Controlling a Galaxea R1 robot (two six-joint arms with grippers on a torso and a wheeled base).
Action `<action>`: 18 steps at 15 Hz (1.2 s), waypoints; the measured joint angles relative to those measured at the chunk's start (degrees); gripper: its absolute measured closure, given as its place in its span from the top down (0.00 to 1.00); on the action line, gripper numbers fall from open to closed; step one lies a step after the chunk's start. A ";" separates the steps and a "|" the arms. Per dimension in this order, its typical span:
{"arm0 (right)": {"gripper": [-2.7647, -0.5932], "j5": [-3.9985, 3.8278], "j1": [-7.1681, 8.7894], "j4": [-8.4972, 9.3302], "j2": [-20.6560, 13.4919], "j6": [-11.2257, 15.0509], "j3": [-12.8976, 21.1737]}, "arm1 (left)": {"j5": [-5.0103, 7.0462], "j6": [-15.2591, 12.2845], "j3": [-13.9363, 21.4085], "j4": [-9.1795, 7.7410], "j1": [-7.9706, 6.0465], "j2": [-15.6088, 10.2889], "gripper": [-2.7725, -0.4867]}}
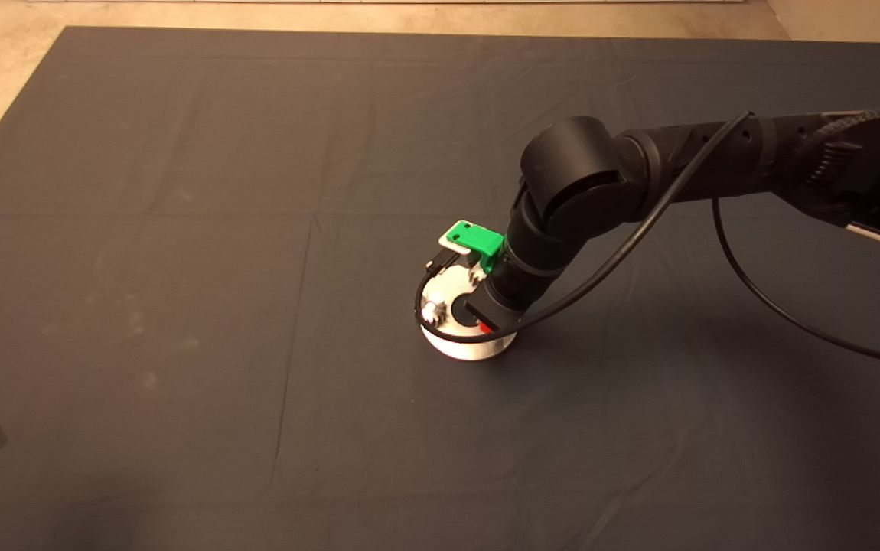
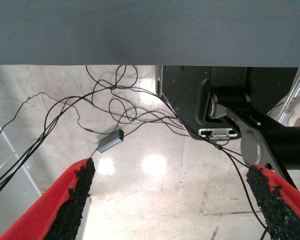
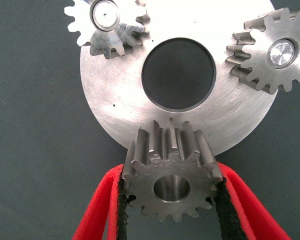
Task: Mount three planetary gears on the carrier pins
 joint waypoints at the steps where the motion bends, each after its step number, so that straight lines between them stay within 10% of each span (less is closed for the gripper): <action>1: 0.16 -0.02 -0.02 0.00 0.00 0.00 0.00 | 0.00 0.00 0.00 0.00 0.00 0.00 0.74; 18: 0.16 -0.02 -1.44 0.06 -1.46 -0.14 0.00 | 0.00 0.02 0.00 -0.39 0.00 -0.01 0.74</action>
